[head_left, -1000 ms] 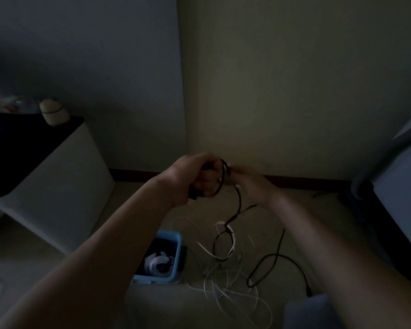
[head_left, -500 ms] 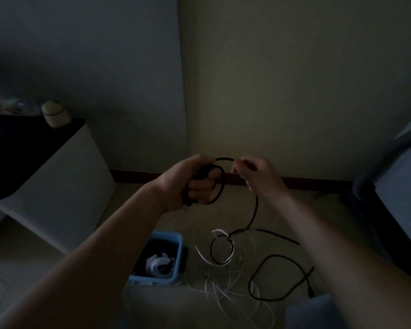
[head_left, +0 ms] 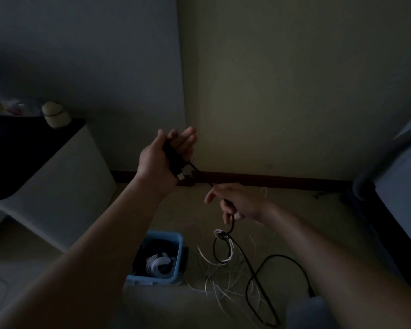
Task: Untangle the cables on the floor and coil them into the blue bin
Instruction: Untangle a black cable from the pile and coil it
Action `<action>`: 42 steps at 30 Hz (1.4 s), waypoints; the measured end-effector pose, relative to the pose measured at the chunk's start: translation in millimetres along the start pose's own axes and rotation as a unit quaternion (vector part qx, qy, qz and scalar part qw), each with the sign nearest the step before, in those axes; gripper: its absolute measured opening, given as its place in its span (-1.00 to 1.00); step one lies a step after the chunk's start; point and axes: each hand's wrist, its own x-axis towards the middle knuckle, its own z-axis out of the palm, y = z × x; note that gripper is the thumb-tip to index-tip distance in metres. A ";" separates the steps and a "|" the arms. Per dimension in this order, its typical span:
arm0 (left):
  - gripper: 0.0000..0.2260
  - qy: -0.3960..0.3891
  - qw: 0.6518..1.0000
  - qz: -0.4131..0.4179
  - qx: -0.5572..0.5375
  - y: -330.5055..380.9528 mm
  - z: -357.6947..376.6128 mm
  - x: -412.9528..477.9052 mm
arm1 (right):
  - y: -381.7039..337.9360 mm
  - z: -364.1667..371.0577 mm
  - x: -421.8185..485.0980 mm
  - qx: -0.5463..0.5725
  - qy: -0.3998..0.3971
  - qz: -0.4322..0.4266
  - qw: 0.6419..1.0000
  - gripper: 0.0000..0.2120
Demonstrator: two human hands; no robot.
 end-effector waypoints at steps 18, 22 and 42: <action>-0.68 -0.022 0.669 0.149 0.728 -42.1 -27.5 7.9 | -20.9 6.5 -4.2 0.021 0.042 -0.109 0.993 -0.80; -0.71 -0.105 0.648 0.128 0.743 -40.5 -21.4 1.6 | -16.9 -3.4 -5.7 0.011 0.089 -0.110 0.990 -0.76; -0.68 -0.271 0.838 -0.280 0.382 -19.7 -3.4 -16.4 | -5.1 -38.6 -3.9 -0.007 0.162 -0.159 0.974 -0.87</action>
